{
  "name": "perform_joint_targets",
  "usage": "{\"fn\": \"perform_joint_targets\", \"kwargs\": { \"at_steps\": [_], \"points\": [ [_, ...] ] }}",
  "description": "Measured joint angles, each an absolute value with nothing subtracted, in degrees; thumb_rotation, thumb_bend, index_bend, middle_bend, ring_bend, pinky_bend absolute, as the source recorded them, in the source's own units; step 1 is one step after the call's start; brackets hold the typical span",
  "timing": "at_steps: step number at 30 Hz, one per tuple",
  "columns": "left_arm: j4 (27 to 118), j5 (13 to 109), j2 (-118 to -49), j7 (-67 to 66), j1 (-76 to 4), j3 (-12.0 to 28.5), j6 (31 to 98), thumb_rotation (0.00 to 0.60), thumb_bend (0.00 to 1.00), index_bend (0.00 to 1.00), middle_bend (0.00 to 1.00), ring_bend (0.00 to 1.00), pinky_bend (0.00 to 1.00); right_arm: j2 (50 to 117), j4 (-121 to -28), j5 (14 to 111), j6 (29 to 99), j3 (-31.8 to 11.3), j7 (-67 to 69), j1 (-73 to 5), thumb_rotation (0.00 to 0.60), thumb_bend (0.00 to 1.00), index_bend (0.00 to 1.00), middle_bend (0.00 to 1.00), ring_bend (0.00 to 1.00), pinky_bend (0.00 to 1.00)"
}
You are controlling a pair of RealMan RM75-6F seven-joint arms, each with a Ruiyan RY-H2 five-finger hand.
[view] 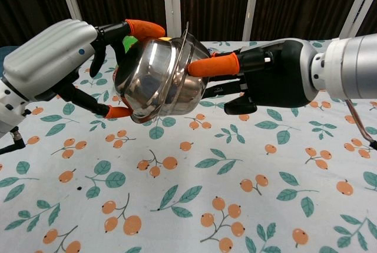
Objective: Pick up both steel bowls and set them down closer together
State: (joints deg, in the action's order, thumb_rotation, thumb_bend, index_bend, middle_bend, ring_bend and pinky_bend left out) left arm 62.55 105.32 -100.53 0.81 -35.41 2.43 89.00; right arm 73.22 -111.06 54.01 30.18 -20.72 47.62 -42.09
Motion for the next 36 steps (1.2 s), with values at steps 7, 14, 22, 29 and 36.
{"fn": "perform_joint_targets", "kwargs": {
  "at_steps": [7,14,22,29,36],
  "points": [
    [63.63,105.59,-99.51,0.04,-35.05,2.07,89.92,0.6,0.3,0.42,0.59,0.46,0.67,72.65,-109.9,54.84,28.51,-21.61,48.79,-40.61,0.6,0.33,0.71,0.72,0.72,0.87],
    [64.62,106.09,-98.84,-0.9,-34.94,1.86,90.48,0.6,0.3,0.42,0.59,0.46,0.67,72.33,-108.49,56.27,26.87,-22.69,50.4,-39.14,0.6,0.33,0.71,0.72,0.72,0.87],
    [65.13,105.88,-99.13,-1.54,-35.7,2.07,89.09,0.6,0.3,0.42,0.59,0.46,0.67,72.68,-109.13,58.26,25.07,-23.67,51.25,-38.2,0.6,0.33,0.71,0.72,0.72,0.87],
    [64.34,105.73,-100.45,-1.54,-36.56,2.13,87.99,0.6,0.3,0.42,0.59,0.46,0.67,73.45,-111.45,58.99,24.96,-23.59,50.19,-38.19,0.6,0.33,0.71,0.72,0.72,0.87],
    [64.43,106.44,-100.69,-1.56,-36.8,1.78,88.62,0.6,0.3,0.42,0.59,0.46,0.67,73.87,-112.94,58.48,25.77,-23.1,48.39,-38.52,0.6,0.33,0.71,0.72,0.72,0.87]
  ]
}}
